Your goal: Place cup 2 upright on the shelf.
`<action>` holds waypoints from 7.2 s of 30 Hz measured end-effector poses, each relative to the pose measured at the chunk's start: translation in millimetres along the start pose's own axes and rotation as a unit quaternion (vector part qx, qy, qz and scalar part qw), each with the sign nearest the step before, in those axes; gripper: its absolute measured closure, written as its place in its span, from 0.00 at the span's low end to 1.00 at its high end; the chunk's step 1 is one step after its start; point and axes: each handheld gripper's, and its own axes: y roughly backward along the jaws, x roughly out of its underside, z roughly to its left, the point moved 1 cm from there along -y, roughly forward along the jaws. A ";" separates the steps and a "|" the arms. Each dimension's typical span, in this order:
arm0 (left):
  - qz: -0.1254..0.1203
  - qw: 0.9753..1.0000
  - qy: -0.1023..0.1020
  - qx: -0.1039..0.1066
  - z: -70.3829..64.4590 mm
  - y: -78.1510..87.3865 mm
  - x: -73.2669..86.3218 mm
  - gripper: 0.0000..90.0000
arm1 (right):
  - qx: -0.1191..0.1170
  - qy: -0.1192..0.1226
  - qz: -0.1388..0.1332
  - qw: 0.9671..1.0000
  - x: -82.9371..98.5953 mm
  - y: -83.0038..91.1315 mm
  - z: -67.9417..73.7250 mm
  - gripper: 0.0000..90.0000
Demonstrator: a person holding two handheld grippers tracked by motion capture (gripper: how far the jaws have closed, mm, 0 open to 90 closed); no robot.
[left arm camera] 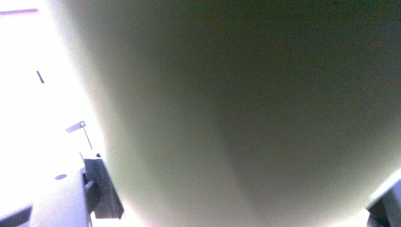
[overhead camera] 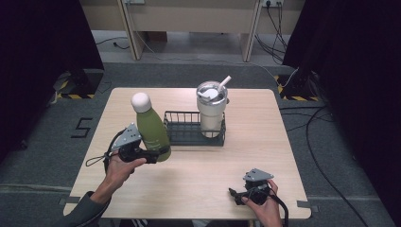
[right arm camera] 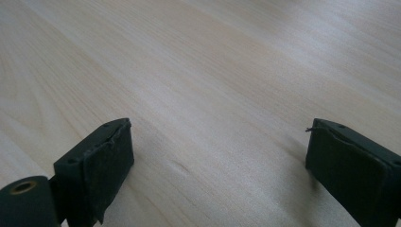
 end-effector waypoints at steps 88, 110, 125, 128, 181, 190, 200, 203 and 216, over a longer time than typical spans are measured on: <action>0.014 0.999 0.012 -0.049 72.8 -129.4 -16.0 0.23 | 0.000 0.001 0.000 1.000 -0.3 -0.2 -0.2 0.10; 0.027 0.998 0.021 -0.054 77.6 -139.1 11.4 0.23 | 0.001 0.001 -0.001 1.000 -0.2 -0.4 -0.3 0.10; 0.032 0.998 0.014 -0.054 78.0 -138.4 11.9 0.23 | 0.001 0.002 -0.001 1.000 -0.2 -0.4 -0.4 0.10; 0.032 0.998 0.013 -0.054 77.6 -138.0 12.2 0.23 | 0.001 0.001 0.000 1.000 -0.2 -0.3 -0.3 0.10; 0.048 0.998 0.025 -0.035 59.7 -84.4 11.3 0.17 | 0.001 0.001 -0.001 1.000 -0.4 -0.6 -0.1 0.09; 0.045 0.998 0.030 -0.021 51.8 -67.6 14.3 0.17 | 0.001 0.001 -0.001 1.000 -0.5 -0.8 -0.1 0.09; 0.040 0.999 0.033 -0.005 40.0 -49.1 19.9 0.17 | 0.001 -0.001 0.000 1.000 -0.6 -0.8 0.2 0.09; 0.040 0.999 0.033 0.000 35.9 -43.8 22.1 0.17 | 0.001 0.000 0.000 1.000 -0.5 -0.8 0.1 0.09; 0.033 0.999 0.037 0.001 28.6 -28.0 33.1 0.17 | 0.001 0.000 0.000 1.000 -0.6 -0.8 0.2 0.09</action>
